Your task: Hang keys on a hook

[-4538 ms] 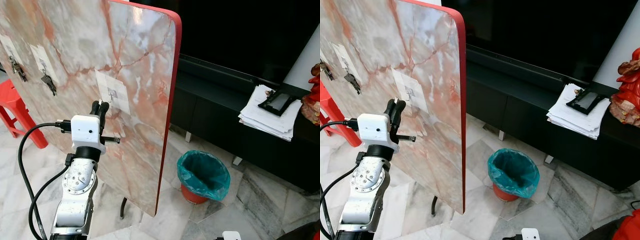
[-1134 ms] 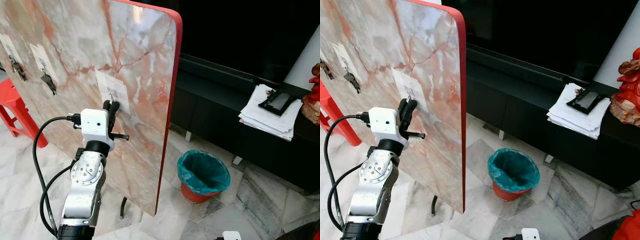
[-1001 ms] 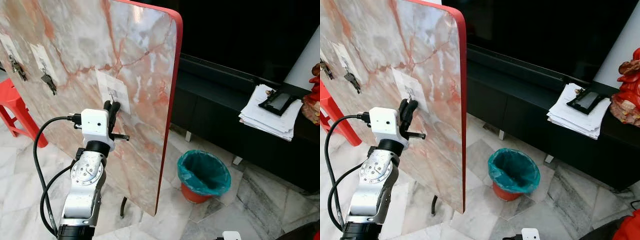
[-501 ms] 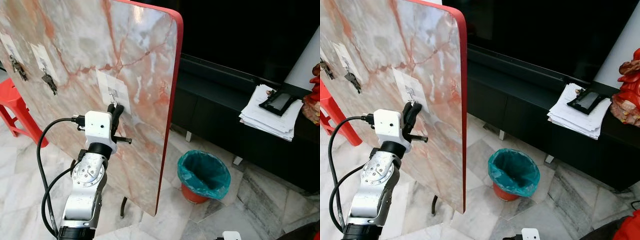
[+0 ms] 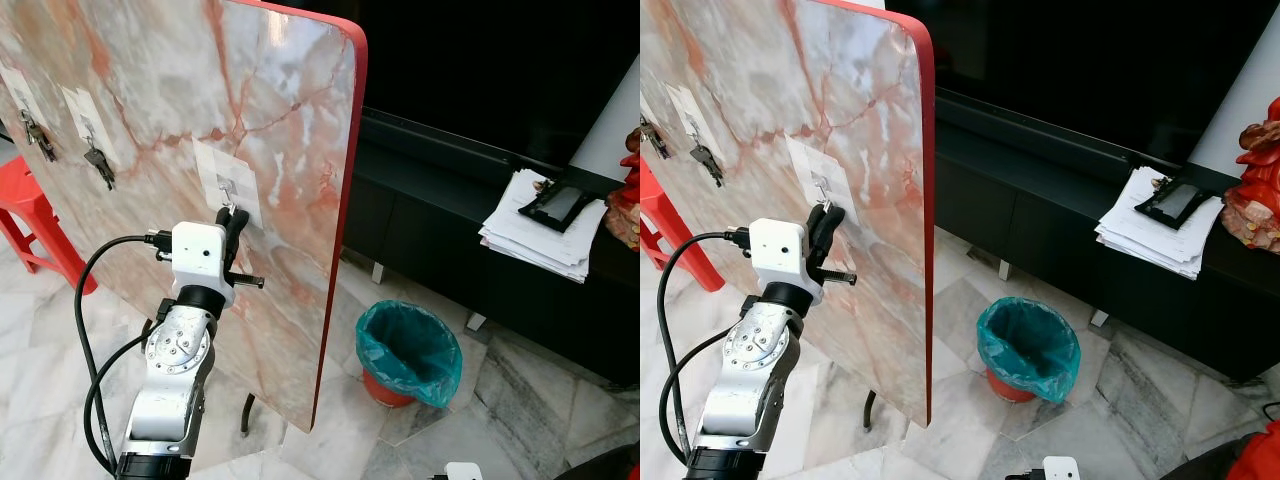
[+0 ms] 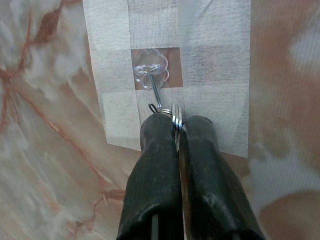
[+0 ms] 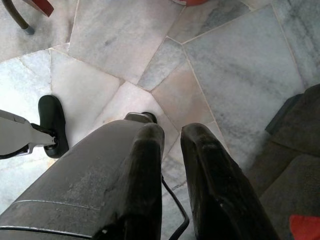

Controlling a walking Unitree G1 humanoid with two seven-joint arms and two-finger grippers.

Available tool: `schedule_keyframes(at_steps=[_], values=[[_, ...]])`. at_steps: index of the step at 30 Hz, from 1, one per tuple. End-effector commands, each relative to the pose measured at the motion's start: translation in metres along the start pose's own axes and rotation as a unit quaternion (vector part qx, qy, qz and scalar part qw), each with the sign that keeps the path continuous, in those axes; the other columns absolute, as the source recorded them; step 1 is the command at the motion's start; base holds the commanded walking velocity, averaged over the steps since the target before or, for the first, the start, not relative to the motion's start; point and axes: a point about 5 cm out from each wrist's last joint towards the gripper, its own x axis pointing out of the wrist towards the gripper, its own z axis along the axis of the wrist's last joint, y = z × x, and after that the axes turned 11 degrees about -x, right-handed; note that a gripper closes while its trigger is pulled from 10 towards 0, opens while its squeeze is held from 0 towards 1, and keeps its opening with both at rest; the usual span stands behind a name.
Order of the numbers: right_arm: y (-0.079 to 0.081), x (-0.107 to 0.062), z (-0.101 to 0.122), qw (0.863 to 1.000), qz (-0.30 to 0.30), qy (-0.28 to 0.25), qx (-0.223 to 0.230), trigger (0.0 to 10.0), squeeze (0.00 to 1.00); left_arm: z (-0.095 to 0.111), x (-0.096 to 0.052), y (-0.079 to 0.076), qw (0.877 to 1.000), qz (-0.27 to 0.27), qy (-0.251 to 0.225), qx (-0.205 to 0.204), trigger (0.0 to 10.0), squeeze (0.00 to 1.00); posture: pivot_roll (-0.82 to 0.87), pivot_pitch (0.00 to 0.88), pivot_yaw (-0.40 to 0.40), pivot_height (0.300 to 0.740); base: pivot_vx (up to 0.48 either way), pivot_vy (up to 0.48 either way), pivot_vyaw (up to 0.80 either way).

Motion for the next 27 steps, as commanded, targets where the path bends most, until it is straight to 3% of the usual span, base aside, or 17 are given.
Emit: schedule_keyframes(at_steps=[1, 5, 6, 8, 27], values=[[0.0005, -0.0012, -0.007, 1.0, 0.002, 0.013, -0.001, 10.0, 0.0, -0.0032, 0.0, -0.0071, 1.0, -0.017, 0.014, -0.009, 10.0, 0.0, -0.04, 0.038, -0.058, 0.74, 0.0, 0.0, 0.0], [0.0007, -0.0012, -0.0071, 1.0, 0.002, 0.014, -0.001, 10.0, 0.0, -0.0047, -0.001, -0.0084, 1.0, -0.021, 0.017, -0.008, 10.0, 0.0, -0.04, 0.039, -0.057, 0.74, 0.0, 0.0, 0.0], [0.0008, -0.0012, -0.0071, 1.0, 0.002, 0.013, -0.001, 10.0, 0.0, -0.005, -0.0014, -0.009, 1.0, -0.022, 0.018, -0.009, 10.0, 0.52, -0.04, 0.039, -0.057, 0.74, 0.0, 0.0, 0.0], [0.0009, -0.0012, -0.0071, 1.0, 0.002, 0.013, 0.0, 10.0, 0.0, -0.0051, -0.0016, -0.0095, 0.999, -0.025, 0.018, -0.009, 10.0, 1.0, -0.04, 0.039, -0.057, 0.74, 0.0, 0.0, 0.0], [0.001, -0.0012, -0.0071, 1.0, 0.001, 0.013, 0.001, 10.0, 0.0, -0.0073, -0.0062, -0.0073, 0.999, -0.031, 0.024, -0.016, 10.0, 1.0, -0.04, 0.041, -0.057, 0.74, 0.0, 0.0, 0.0]])
